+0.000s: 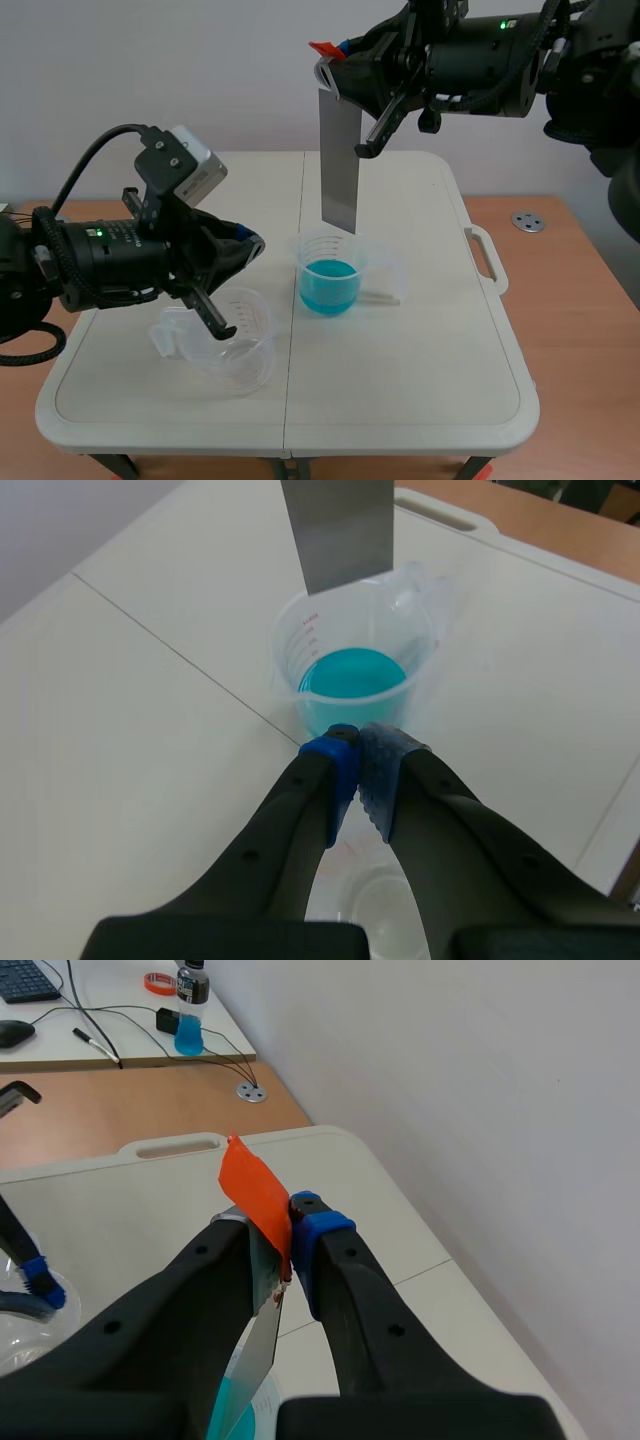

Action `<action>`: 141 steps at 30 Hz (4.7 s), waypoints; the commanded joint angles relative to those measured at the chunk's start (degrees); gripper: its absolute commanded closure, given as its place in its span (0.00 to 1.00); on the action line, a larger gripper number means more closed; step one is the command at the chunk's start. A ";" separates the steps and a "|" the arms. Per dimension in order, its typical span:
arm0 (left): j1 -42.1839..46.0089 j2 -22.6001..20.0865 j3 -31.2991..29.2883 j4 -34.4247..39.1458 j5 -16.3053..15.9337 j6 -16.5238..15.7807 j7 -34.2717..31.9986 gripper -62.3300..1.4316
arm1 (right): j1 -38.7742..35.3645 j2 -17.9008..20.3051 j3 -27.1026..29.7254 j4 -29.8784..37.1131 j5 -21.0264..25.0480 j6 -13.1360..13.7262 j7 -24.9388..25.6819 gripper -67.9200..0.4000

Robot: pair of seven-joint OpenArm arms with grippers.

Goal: Hold the metal plate by the orange handle, dip it into the blue solution, take it out and point at it, then put the plate back in the beaker on the left.
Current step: 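Point at the plate with the left hand, then lower the plate into the blue solution, then hold the plate still in the solution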

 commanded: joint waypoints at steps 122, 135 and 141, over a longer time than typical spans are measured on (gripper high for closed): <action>69.88 -15.50 -19.21 4.46 2.38 15.13 -12.63 0.95 | 0.98 -2.78 -7.58 -30.10 -14.51 -3.02 31.98 0.98; 69.88 -15.50 -19.21 4.46 2.38 15.10 -12.61 0.95 | 1.01 -2.89 -7.58 -31.21 -16.02 -3.85 31.95 0.98; 69.88 -15.50 -19.21 4.46 2.38 15.10 -12.63 0.95 | 1.01 -2.86 -7.58 -31.21 -16.02 -3.85 31.95 0.98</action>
